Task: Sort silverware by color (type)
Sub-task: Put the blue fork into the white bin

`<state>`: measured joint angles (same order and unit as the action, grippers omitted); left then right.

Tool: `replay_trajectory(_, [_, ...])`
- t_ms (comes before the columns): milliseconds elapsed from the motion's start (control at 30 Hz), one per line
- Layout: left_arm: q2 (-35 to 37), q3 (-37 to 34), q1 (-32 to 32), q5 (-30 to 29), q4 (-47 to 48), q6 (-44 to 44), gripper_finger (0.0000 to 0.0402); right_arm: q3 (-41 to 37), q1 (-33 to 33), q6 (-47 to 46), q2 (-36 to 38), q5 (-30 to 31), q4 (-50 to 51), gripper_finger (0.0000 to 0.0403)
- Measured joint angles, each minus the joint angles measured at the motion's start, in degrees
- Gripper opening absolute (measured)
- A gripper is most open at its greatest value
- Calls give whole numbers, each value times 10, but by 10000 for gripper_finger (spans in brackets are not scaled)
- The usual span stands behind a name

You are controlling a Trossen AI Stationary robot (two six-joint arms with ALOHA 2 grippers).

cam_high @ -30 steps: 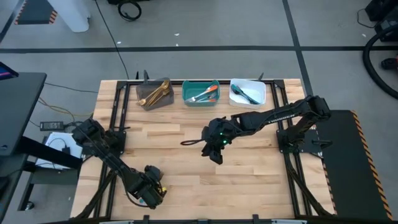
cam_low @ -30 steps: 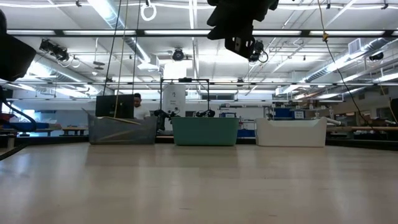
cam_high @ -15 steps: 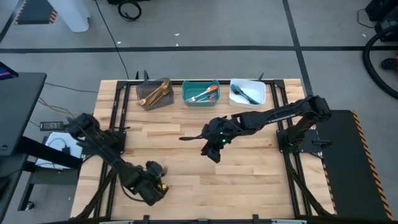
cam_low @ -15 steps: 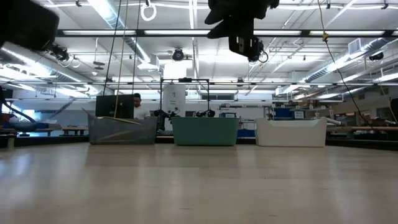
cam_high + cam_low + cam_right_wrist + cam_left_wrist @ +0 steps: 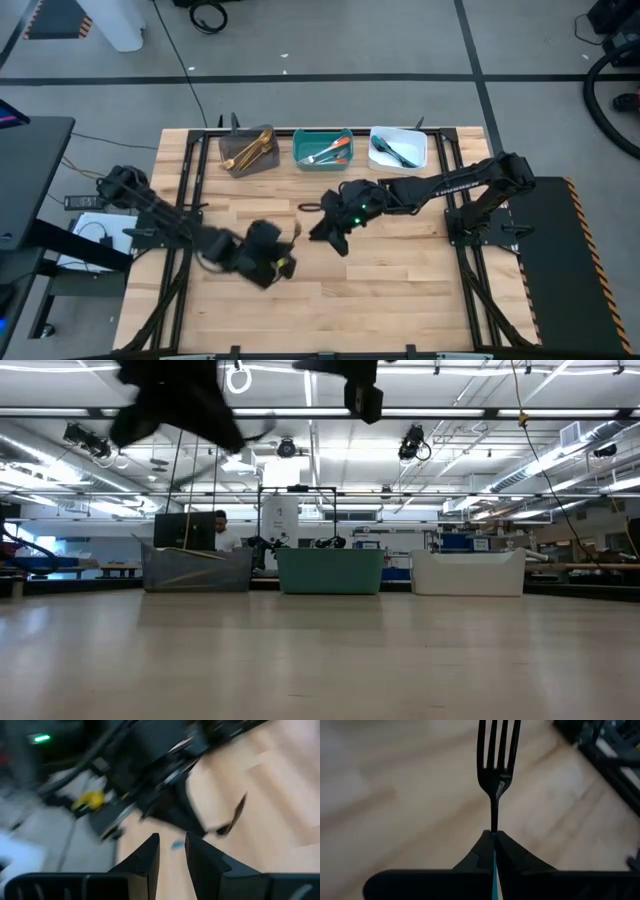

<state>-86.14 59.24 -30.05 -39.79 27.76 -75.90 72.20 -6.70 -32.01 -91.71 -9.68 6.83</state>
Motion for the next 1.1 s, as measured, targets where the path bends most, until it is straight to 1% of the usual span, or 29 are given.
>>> replay_trajectory(100, [0, 0, 48, -5, -48, 86, 10, 0, 16, 15, 3, 53, 2, 100])
replay_trajectory(200, [0, 0, 91, -11, -79, 141, 10, 0, 35, 38, 3, 83, 5, 100])
replay_trajectory(300, [0, 0, 129, -12, -112, 195, 9, 0, 55, 39, 3, 109, 5, 100])
replay_trajectory(400, [0, 0, 160, -6, -131, 218, 9, 0, 72, 37, 4, 129, 5, 100])
replay_trajectory(467, [0, 0, 180, -2, -133, 232, 9, 0, 85, 44, 11, 131, 7, 100])
replay_trajectory(667, [0, 0, 228, 1, -138, 261, 9, 0, 123, 63, 65, 135, 28, 100])
replay_trajectory(733, [0, 0, 239, 10, -150, 272, 9, 0, 138, 66, 81, 158, 51, 100])
replay_trajectory(800, [0, 0, 248, 20, -175, 307, 9, 0, 151, 81, 90, 179, 72, 100])
replay_trajectory(867, [0, 0, 256, 28, -212, 341, 9, 0, 162, 102, 91, 178, 75, 100])
replay_trajectory(967, [1, 0, 272, 41, -248, 364, 9, 0, 171, 133, 84, 140, 73, 100])
replay_trajectory(1100, [1, 0, 292, 47, -251, 366, 9, 0, 171, 147, 77, 132, 72, 100])
